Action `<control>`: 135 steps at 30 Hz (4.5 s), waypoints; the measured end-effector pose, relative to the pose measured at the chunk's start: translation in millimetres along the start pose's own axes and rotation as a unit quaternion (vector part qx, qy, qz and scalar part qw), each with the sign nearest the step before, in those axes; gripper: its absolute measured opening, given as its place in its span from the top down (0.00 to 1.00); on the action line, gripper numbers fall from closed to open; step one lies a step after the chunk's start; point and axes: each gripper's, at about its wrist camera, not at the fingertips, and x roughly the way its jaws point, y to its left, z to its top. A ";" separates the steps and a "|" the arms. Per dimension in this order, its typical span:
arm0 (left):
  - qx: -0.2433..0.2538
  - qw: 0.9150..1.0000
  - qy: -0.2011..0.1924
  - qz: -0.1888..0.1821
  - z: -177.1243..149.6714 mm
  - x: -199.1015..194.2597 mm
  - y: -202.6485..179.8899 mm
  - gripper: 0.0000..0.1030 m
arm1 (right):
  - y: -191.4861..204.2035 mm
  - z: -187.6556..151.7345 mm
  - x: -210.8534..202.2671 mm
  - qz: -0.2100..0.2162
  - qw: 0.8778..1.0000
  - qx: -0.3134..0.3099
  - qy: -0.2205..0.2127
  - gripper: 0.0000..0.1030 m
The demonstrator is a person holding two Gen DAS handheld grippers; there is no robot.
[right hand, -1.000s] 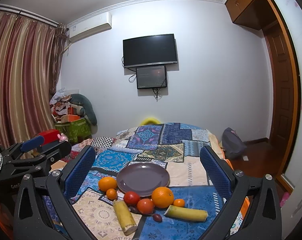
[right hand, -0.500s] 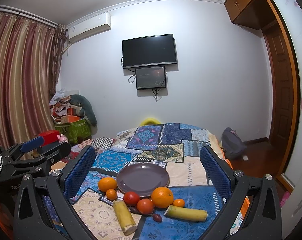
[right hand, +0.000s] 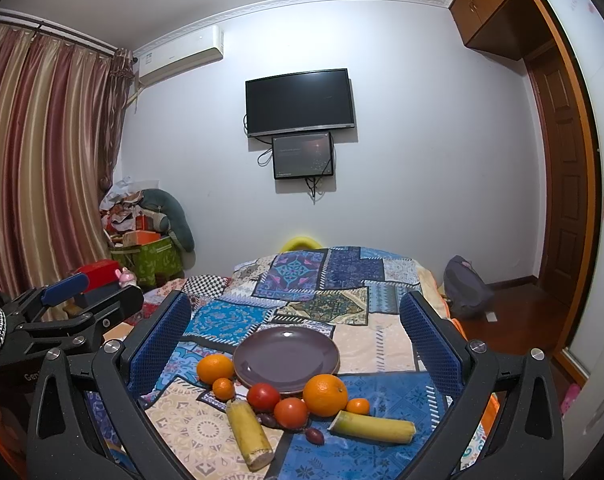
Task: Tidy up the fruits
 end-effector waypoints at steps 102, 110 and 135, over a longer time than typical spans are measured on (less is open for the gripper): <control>-0.073 0.912 0.400 -0.055 -131.0 273.5 90.9 0.37 | -54.5 -120.7 203.2 0.071 0.938 0.027 0.337 0.35; -0.059 0.916 0.395 -0.051 -126.2 269.9 87.3 0.37 | -56.5 -118.5 203.7 0.075 0.936 0.030 0.343 0.36; -0.015 0.944 0.322 -0.065 -72.4 260.7 49.9 0.38 | -46.9 -78.9 215.6 0.083 0.950 0.002 0.302 0.36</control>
